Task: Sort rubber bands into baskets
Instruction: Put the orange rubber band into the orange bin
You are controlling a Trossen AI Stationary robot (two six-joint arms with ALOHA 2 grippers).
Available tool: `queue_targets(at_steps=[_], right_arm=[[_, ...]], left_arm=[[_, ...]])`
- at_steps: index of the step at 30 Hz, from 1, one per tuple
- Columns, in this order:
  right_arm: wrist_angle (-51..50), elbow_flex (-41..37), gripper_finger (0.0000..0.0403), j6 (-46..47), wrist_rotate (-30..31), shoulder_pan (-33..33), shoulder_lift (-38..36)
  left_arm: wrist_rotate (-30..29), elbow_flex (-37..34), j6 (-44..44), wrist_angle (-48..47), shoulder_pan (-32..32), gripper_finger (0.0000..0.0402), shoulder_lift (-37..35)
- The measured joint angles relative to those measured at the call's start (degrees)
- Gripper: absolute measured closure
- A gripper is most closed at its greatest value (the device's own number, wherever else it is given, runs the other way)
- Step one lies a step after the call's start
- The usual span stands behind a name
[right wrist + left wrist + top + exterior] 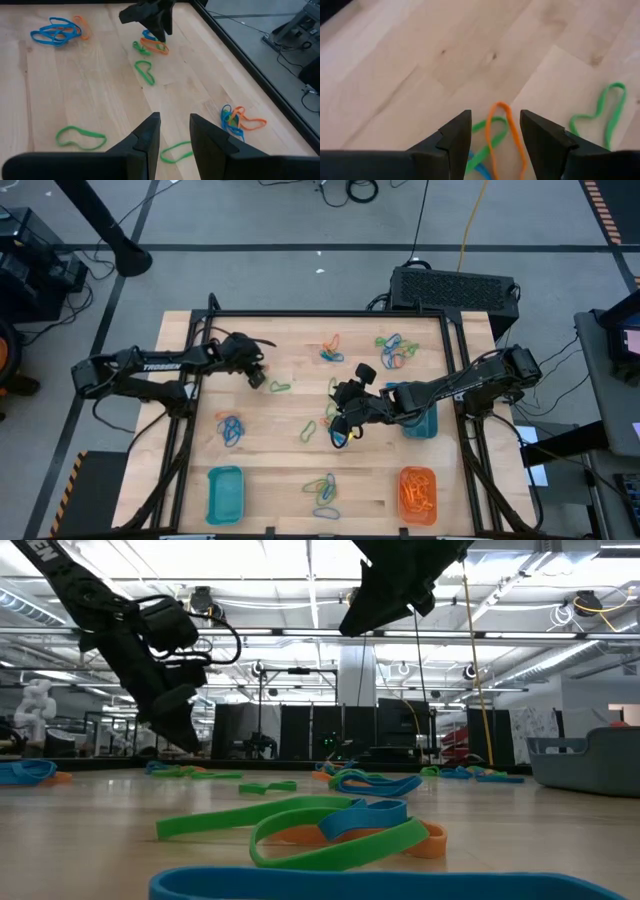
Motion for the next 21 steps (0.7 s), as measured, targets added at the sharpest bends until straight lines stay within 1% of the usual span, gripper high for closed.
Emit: queue_targets(at_steps=[6,11,18,21], right_arm=[[0.1,0.0,0.0305,-0.09,0.02,-0.22,0.0],[0.44,0.0,0.0305,-0.55,0.02,-0.57,0.0],[0.42,0.0,0.0305,-1.14,0.02,-0.66,0.0],[0.4,0.0,0.0305,-1.16,0.02,-0.64,0.0]], left_arm=[[0.68,0.02,1.51,3.44,0.72,0.0227,5.43],[1.3,0.02,1.63,8.45,0.87,0.0227,9.43],[1.68,0.12,1.78,8.86,1.52,0.0227,11.93],[1.71,0.15,1.94,8.97,1.51,0.024,12.04]])
